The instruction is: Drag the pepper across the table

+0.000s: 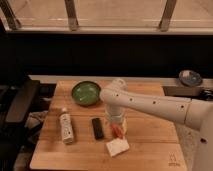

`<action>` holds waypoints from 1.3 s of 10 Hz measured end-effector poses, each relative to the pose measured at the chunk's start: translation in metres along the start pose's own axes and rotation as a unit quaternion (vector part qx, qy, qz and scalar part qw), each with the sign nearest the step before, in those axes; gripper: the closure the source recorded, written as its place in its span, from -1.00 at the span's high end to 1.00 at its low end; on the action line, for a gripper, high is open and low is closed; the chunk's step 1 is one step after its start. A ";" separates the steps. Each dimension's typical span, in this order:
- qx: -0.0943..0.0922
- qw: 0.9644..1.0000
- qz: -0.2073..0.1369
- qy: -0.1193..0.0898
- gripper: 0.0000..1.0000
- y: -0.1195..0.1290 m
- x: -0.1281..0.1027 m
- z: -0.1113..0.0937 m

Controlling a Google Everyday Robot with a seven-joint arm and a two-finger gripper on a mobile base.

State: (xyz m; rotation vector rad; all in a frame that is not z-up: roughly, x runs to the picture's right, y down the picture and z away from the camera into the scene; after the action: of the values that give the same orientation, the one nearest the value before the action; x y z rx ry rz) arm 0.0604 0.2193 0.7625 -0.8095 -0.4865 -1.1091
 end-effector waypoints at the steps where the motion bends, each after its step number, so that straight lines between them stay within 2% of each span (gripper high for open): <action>1: -0.001 1.000 -0.001 0.000 0.30 0.007 0.003 0.004; 3: -0.003 1.000 -0.002 0.001 0.30 0.007 0.004 0.008; 5: -0.003 1.000 -0.004 0.004 0.30 -0.007 0.002 0.019; 9: -0.008 1.000 -0.003 0.007 0.30 0.003 0.010 0.028; 11: -0.005 1.000 -0.003 0.009 0.30 -0.005 0.010 0.032; 13: -0.006 1.000 0.000 0.011 0.30 -0.003 0.013 0.034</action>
State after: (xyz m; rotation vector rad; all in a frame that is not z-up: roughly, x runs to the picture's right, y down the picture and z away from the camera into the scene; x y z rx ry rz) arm 0.0645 0.2375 0.7941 -0.8070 -0.4612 -1.1204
